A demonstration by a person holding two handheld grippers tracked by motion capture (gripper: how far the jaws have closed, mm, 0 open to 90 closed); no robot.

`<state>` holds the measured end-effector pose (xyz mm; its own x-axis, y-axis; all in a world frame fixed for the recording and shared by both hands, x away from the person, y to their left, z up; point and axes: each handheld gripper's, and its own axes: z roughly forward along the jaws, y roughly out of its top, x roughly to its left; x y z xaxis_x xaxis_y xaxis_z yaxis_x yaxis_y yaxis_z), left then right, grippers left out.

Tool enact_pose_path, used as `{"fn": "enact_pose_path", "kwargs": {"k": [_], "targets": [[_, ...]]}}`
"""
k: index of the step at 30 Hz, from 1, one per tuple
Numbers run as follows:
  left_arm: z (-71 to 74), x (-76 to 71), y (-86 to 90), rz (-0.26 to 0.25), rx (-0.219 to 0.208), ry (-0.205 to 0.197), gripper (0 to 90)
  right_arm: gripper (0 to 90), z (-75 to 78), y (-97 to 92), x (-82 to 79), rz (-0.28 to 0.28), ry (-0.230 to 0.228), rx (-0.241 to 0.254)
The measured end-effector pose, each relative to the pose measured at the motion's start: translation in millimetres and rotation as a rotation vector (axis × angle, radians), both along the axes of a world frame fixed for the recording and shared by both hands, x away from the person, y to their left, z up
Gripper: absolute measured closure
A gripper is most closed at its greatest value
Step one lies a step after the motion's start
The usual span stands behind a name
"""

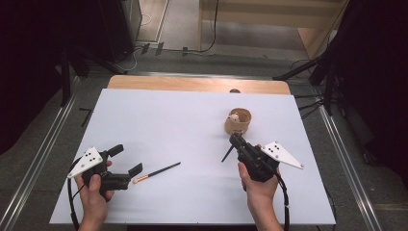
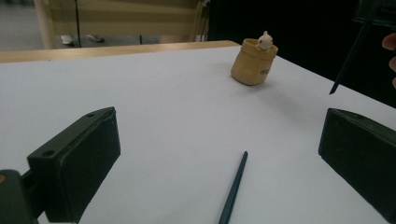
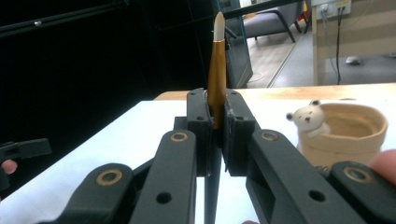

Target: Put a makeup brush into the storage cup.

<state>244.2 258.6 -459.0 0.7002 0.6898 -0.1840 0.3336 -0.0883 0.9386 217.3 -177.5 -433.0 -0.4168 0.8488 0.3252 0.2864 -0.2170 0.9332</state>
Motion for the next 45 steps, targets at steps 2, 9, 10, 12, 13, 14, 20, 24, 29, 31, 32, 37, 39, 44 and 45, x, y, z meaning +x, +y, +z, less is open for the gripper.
{"fn": "enact_pose_path", "kwargs": {"k": [2,9,10,12,13,14,20,24,29,31,32,37,39,44,45], "targets": [[-0.3,0.0,3.7,0.013,0.004,-0.001,0.0,84.9,2.2,-2.3,1.1,-0.006,-0.005,-0.005],[0.2,-0.6,15.8,0.036,0.004,-0.012,0.0,84.8,9.5,-11.4,10.5,-0.039,0.004,-0.017],[0.4,-0.6,17.6,0.037,0.005,-0.015,0.0,84.8,11.4,-12.4,11.9,-0.042,0.001,-0.022],[0.5,-1.1,19.5,0.04,-0.002,-0.021,0.0,84.8,15.5,-14.2,15.0,-0.046,-0.003,-0.032],[0.6,-1.2,20.4,0.041,0.0,-0.024,0.0,84.8,17.3,-15.1,16.8,-0.045,-0.003,-0.034],[0.7,-1.1,21.5,0.04,-0.002,-0.027,0.0,84.9,18.6,-16.1,18.1,-0.044,-0.002,-0.036],[0.0,-1.3,25.9,0.044,0.002,-0.034,0.0,84.9,25.7,-21.1,29.4,-0.057,0.001,-0.042],[-0.3,-1.9,26.4,0.049,0.006,-0.039,0.0,84.9,31.2,-23.7,37.9,-0.064,-0.021,-0.05],[-1.6,-2.2,24.5,0.045,0.016,-0.037,0.0,84.9,36.3,-26.1,47.2,-0.075,-0.066,-0.068],[-2.2,-1.8,24.4,0.046,0.018,-0.037,0.0,84.8,36.6,-28.1,51.7,-0.081,-0.085,-0.071],[-2.4,-1.7,24.5,0.048,0.017,-0.036,0.0,84.8,36.6,-29.3,54.3,-0.086,-0.089,-0.076],[-2.6,-1.6,25.1,0.051,0.014,-0.034,0.0,84.8,35.6,-35.0,62.6,-0.096,-0.106,-0.087],[-2.6,-1.7,25.4,0.052,0.013,-0.034,0.0,84.8,34.9,-36.3,66.0,-0.101,-0.111,-0.105],[-3.2,-1.4,26.5,0.06,0.016,-0.031,0.0,84.8,32.2,-40.7,72.8,-0.134,-0.14,-0.125],[-3.4,-1.2,26.7,0.063,0.013,-0.029,0.0,84.8,31.3,-41.6,74.0,-0.142,-0.145,-0.125]]}}
